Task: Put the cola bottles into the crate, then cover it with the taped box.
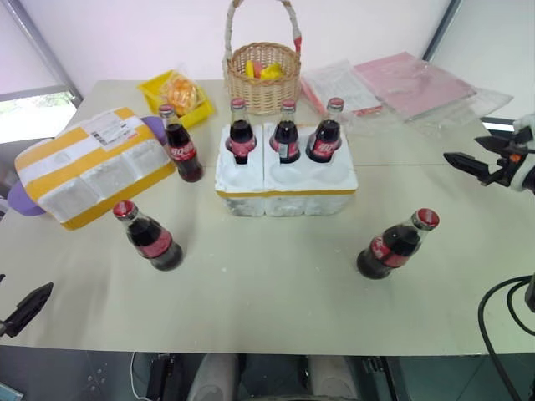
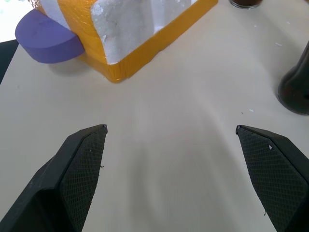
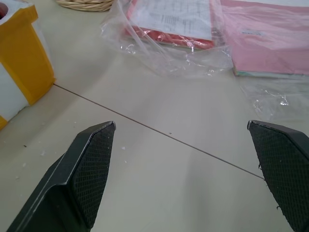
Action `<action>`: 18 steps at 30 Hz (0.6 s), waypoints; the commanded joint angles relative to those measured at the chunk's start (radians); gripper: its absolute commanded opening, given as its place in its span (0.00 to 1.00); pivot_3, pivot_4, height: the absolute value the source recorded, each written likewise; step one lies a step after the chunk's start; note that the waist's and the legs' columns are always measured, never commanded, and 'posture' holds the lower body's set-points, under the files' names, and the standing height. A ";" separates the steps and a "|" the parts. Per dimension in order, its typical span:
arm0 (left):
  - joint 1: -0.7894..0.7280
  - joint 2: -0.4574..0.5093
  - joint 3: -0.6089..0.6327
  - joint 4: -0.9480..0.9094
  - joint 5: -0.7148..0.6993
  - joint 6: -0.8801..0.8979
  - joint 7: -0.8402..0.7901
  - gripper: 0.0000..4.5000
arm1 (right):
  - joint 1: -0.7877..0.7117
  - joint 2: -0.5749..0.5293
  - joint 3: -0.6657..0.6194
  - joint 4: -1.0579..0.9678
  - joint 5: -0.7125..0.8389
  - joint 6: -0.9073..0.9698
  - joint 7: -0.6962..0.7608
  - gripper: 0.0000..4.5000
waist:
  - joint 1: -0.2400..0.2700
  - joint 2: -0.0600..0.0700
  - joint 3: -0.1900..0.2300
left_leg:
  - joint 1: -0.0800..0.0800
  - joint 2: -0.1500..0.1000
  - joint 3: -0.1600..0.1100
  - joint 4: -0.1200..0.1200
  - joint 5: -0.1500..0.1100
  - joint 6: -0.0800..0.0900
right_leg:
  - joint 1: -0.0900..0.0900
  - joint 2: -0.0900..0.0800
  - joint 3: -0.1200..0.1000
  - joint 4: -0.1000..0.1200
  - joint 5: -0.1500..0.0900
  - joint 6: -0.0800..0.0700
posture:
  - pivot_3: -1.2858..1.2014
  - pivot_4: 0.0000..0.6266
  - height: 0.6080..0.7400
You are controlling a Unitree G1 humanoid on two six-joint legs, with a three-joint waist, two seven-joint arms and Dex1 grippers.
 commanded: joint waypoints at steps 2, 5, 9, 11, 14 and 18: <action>0.005 0.006 0.035 -0.003 -0.004 -0.001 0.004 0.99 | -0.032 -0.019 -0.013 -0.011 0.008 -0.001 0.006 1.00 | 0.000 0.000 0.000 | 0.000 0.003 0.002 0.000 0.000 0.000 | 0.000 0.000 0.000 0.000 0.000 0.000 | 0.52 0.24 0.98; -0.001 0.009 0.042 0.002 -0.013 0.012 0.009 0.99 | -0.035 -0.017 -0.015 -0.011 0.010 0.007 0.012 1.00 | 0.000 0.000 0.000 | 0.000 0.004 0.004 0.000 0.000 0.000 | -0.001 0.001 0.001 0.000 0.001 -0.001 | 0.52 0.24 0.98; -0.006 0.015 0.041 -0.001 -0.034 0.026 -0.004 0.99 | -0.035 -0.016 -0.022 -0.010 0.021 0.039 0.038 1.00 | 0.000 0.000 0.000 | 0.000 0.005 0.005 0.000 0.000 0.000 | -0.002 0.001 0.002 0.000 0.001 -0.001 | 0.52 0.24 0.98; -0.013 0.021 0.038 -0.006 -0.030 0.023 -0.003 0.99 | -0.034 -0.018 -0.016 -0.013 0.012 0.029 0.035 1.00 | 0.000 0.000 0.000 | 0.000 0.005 0.006 0.000 0.000 0.000 | -0.002 0.001 0.002 0.000 0.001 -0.001 | 0.52 0.24 0.98; -0.034 0.031 0.032 -0.014 -0.033 0.017 0.000 0.99 | -0.042 -0.018 -0.007 -0.017 0.000 0.016 0.028 1.00 | 0.000 0.000 0.000 | 0.000 0.006 0.008 0.000 0.000 0.000 | -0.002 0.001 0.002 0.000 0.001 -0.001 | 0.52 0.24 0.98; -0.058 0.064 0.022 -0.053 -0.094 0.064 -0.030 0.99 | -0.073 -0.035 0.002 -0.025 0.000 0.033 0.079 1.00 | -0.001 0.000 0.000 | 0.000 0.006 0.008 0.000 0.000 0.000 | -0.002 0.001 0.002 0.000 0.001 -0.001 | 0.52 0.24 0.98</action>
